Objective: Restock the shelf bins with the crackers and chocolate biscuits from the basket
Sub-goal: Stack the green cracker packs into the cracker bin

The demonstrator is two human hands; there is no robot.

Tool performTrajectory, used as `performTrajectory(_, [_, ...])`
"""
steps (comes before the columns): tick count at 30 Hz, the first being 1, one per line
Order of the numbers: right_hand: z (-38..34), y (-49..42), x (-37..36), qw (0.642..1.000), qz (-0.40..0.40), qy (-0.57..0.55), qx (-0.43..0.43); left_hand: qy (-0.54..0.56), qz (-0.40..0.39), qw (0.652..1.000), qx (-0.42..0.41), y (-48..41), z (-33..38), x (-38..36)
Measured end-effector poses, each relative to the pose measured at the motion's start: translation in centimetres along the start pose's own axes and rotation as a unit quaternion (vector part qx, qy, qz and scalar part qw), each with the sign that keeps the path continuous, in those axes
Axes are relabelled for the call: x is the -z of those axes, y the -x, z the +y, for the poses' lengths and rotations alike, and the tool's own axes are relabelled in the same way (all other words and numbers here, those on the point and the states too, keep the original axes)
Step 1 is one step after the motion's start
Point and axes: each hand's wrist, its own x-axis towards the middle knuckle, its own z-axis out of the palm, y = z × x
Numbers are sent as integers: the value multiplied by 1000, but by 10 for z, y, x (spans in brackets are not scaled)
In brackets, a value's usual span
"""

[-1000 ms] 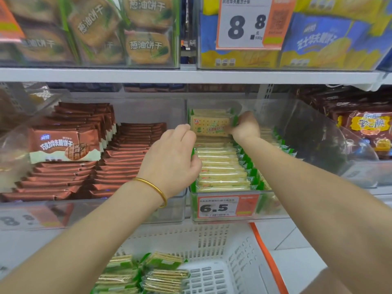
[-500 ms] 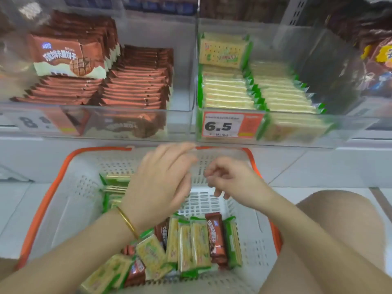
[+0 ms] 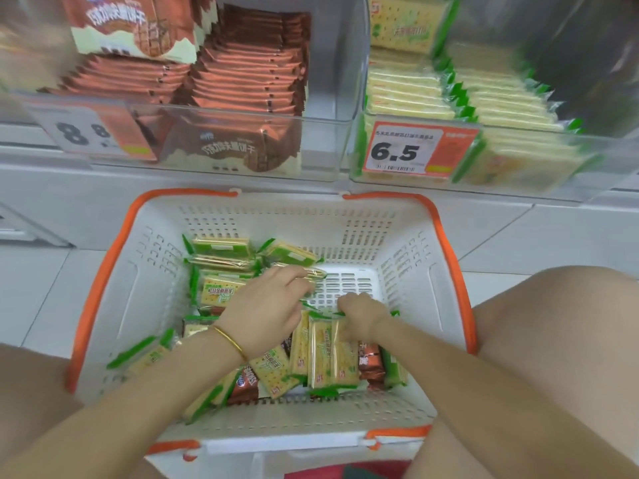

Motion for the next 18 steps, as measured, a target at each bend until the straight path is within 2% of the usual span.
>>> performTrajectory(4, [17, 6, 31, 997, -50, -53, 21, 87, -33, 994, 58, -7, 3, -6])
performTrajectory(7, [16, 21, 61, 984, -73, -163, 26, 176, -81, 974, 117, -13, 11, -8])
performTrajectory(12, [0, 58, 106, 944, -13, -315, 101, 327, -117, 920, 184, -18, 19, -6])
performTrajectory(18, [-11, 82, 124, 901, 49, -407, 144, 429, -62, 883, 182, -18, 17, 2])
